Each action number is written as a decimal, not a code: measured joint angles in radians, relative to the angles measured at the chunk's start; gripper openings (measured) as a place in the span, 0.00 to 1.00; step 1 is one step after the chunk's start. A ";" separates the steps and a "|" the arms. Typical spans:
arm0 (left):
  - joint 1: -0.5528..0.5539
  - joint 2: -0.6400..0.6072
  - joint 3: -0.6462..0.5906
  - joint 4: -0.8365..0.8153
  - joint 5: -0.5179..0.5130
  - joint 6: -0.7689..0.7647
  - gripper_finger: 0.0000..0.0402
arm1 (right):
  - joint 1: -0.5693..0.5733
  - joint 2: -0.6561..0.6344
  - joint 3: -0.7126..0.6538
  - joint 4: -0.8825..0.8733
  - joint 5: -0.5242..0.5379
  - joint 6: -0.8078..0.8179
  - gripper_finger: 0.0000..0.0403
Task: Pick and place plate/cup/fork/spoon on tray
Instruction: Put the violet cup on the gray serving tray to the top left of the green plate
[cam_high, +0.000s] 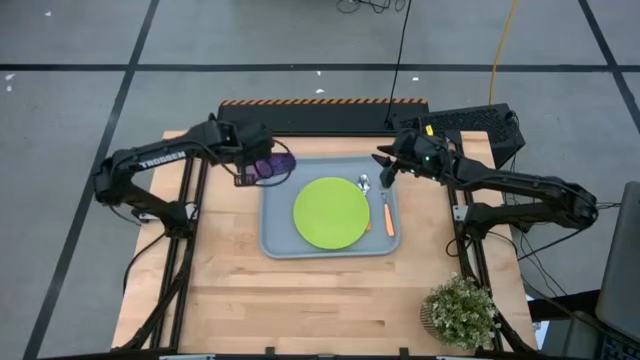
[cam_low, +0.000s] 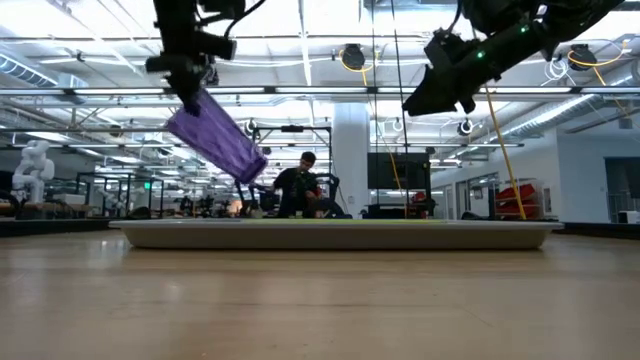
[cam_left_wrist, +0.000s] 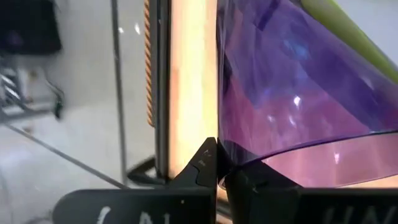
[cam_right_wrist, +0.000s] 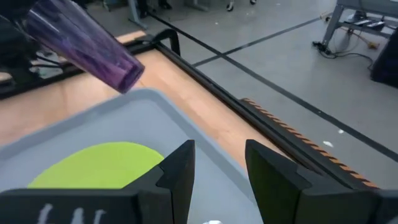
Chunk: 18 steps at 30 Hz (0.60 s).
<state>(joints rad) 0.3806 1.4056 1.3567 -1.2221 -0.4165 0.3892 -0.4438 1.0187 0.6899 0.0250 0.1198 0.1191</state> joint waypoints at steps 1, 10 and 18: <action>0.004 0.018 0.039 -0.041 0.021 -0.031 0.02 | 0.000 -0.006 0.000 0.000 -0.014 0.006 0.33; 0.046 0.265 0.324 -0.351 0.133 -0.115 0.02 | 0.001 -0.016 0.000 -0.002 -0.047 0.030 0.33; 0.135 0.420 0.479 -0.348 0.227 -0.040 0.02 | 0.002 -0.016 0.000 0.001 -0.098 0.027 0.33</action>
<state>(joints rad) 0.5151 1.8260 1.8355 -1.5699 -0.1897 0.3494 -0.4423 1.0027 0.6903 0.0257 0.0217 0.1461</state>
